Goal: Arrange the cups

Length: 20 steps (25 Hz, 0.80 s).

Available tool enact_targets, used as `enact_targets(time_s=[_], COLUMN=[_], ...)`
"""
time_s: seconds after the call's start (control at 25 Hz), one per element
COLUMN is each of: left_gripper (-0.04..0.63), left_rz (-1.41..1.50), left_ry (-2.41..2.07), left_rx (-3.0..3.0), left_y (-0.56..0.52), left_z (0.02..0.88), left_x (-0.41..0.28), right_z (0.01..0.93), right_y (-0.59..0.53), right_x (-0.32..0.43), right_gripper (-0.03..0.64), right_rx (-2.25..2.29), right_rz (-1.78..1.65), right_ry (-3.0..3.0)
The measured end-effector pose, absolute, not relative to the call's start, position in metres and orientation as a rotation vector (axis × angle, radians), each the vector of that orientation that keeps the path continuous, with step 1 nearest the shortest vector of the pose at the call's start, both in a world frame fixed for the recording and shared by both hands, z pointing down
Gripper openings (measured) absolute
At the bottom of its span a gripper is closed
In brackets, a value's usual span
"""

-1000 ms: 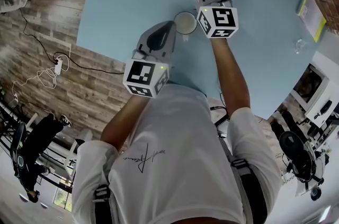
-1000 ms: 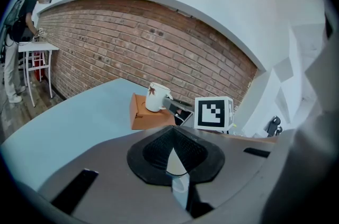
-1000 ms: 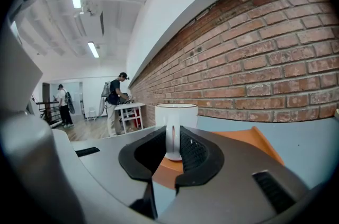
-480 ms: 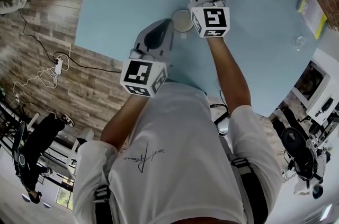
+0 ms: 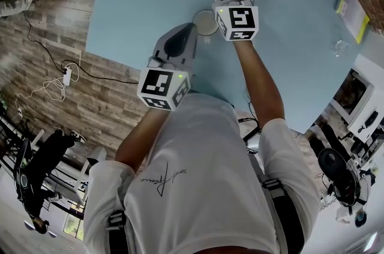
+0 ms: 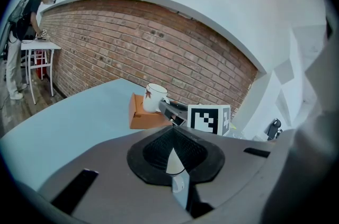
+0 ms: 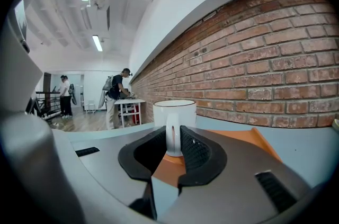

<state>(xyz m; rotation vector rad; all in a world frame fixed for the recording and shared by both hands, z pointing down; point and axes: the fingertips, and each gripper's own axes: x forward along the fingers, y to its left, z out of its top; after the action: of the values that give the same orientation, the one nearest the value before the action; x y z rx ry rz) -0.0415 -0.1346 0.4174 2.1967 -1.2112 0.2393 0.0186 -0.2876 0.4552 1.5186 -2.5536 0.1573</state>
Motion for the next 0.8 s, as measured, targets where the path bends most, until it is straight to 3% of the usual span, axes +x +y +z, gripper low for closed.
enact_targets(time_s=[0.8], left_gripper=[0.009], left_rz=[0.212], left_ry=[-1.215], left_rx=[2.211], left_y=[-0.13], left_z=[0.411], left_x=[-0.039], right_z=[0.455], right_y=[-0.271], right_x=[0.031], right_gripper=[0.094], right_rx=[1.49], right_rz=[0.189], right_ry=[-2.537])
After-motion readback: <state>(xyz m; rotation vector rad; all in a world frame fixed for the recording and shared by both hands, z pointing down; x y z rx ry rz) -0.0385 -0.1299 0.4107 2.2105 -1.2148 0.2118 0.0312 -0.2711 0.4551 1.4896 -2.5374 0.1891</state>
